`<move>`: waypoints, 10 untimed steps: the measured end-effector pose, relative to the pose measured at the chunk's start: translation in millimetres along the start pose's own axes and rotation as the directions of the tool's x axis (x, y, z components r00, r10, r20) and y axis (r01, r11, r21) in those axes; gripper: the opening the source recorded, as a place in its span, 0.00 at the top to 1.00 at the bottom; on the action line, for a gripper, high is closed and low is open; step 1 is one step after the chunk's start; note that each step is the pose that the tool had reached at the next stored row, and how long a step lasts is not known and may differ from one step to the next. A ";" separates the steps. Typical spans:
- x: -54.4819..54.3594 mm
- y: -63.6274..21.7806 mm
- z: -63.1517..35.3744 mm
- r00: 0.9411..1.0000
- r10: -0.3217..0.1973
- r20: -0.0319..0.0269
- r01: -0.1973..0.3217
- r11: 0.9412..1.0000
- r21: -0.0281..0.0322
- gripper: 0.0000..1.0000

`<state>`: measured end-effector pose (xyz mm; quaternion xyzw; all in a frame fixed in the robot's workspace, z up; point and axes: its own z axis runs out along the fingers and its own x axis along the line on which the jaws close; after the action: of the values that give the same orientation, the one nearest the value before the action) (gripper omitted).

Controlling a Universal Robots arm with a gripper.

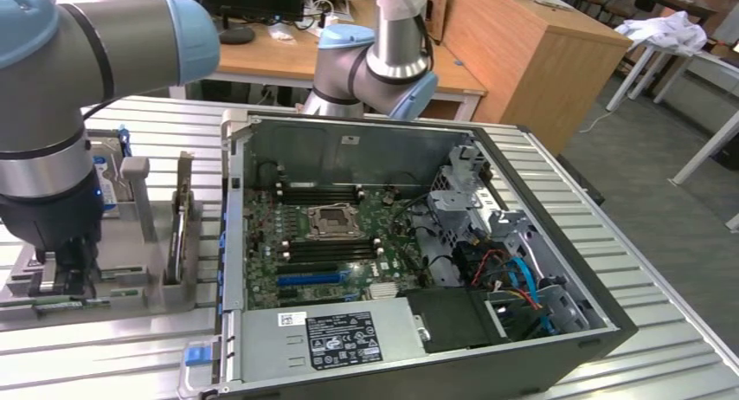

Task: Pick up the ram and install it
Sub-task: 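Pick up the ram and move it above insertion slot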

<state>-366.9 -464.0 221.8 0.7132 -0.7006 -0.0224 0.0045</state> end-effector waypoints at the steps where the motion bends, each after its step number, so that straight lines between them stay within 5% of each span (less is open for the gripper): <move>1: 0.0 -0.1 1.5 1.000 0.000 0.000 0.000 1.000 0.000 0.69; 10: 0.3 -0.4 11.5 1.000 0.000 0.000 0.000 1.000 0.000 0.69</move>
<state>-366.9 -464.0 210.3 0.7132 -0.7006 -0.0224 0.0045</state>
